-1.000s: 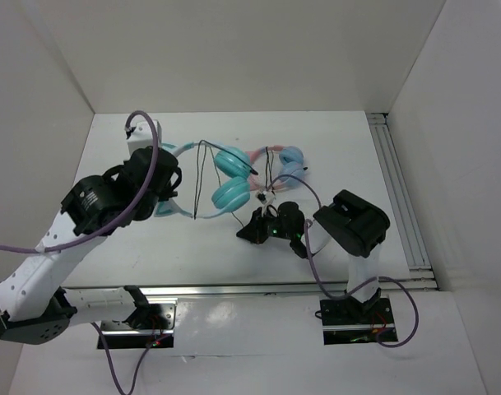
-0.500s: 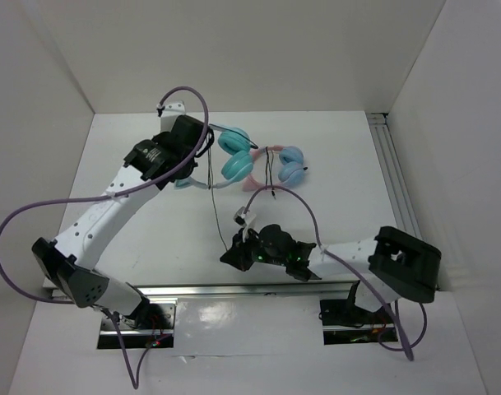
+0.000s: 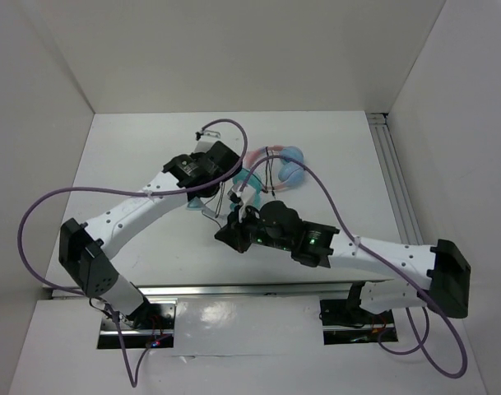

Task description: Wrap the headphones

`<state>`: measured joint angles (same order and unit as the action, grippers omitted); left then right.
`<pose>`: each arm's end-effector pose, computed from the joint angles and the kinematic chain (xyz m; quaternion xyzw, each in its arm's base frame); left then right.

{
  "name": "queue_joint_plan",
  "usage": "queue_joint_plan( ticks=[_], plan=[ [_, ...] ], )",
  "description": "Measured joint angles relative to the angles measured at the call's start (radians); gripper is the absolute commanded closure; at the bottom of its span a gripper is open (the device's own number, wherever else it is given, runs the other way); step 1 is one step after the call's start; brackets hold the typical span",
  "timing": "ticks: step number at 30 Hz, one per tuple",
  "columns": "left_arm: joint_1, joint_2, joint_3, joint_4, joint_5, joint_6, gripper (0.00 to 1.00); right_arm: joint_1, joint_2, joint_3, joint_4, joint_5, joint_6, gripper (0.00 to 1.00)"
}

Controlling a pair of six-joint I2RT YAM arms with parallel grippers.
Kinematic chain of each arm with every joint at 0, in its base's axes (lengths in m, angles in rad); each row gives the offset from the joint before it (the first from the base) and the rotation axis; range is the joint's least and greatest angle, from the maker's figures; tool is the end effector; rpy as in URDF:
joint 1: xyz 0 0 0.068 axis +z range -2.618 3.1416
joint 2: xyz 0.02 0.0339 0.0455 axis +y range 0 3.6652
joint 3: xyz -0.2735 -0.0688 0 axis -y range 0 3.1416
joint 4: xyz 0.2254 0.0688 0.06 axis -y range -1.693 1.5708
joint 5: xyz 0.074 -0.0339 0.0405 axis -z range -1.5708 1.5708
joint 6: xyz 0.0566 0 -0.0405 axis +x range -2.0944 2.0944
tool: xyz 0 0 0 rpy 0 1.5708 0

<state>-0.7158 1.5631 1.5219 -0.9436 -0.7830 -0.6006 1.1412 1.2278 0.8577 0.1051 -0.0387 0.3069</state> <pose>0.2591 -0.1724 0.3426 -0.0591 0.8898 0.1257 0.4347 0.1171 0.2608 0.3113 -0.3325 0.7213 0.4139 0.4448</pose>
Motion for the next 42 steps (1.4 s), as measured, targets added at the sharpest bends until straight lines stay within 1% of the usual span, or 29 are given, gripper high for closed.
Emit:
queue_joint_plan(
  ticks=[5,6,12,16,22,25,30,35,38,41,42],
  plan=[
    [0.010,-0.048,-0.151,0.009,0.042,0.059,1.00,0.000,-0.099,0.097,-0.216,0.161,-0.087,1.00],
    [0.014,-0.061,-0.173,0.011,0.058,0.072,1.00,0.000,-0.115,0.113,-0.245,0.192,-0.100,0.99],
    [0.016,-0.174,-0.293,0.064,0.211,0.128,1.00,-0.013,-0.171,0.151,-0.367,0.347,-0.157,0.99],
    [-0.021,-0.205,-0.325,0.084,0.240,0.122,1.00,-0.036,-0.169,0.151,-0.439,0.391,-0.172,0.99],
    [0.005,-0.226,-0.331,0.077,0.228,0.098,1.00,-0.040,-0.167,0.151,-0.460,0.399,-0.180,0.99],
    [0.001,-0.235,-0.332,0.085,0.235,0.102,1.00,-0.041,-0.165,0.151,-0.457,0.425,-0.211,0.99],
    [-0.053,-0.274,-0.353,0.117,0.320,0.111,1.00,-0.048,-0.156,0.150,-0.430,0.453,-0.296,0.99],
    [-0.075,-0.318,-0.359,0.121,0.375,0.131,1.00,-0.069,-0.079,0.150,-0.419,0.486,-0.350,0.99],
    [-0.094,-0.354,-0.360,0.122,0.376,0.130,1.00,-0.108,-0.038,0.150,-0.409,0.462,-0.365,0.99],
    [-0.123,-0.389,-0.362,0.137,0.375,0.128,1.00,-0.148,-0.027,0.150,-0.390,0.411,-0.372,0.92],
    [-0.129,-0.396,-0.364,0.139,0.374,0.128,1.00,-0.156,-0.028,0.150,-0.381,0.394,-0.373,0.92]
  ],
)
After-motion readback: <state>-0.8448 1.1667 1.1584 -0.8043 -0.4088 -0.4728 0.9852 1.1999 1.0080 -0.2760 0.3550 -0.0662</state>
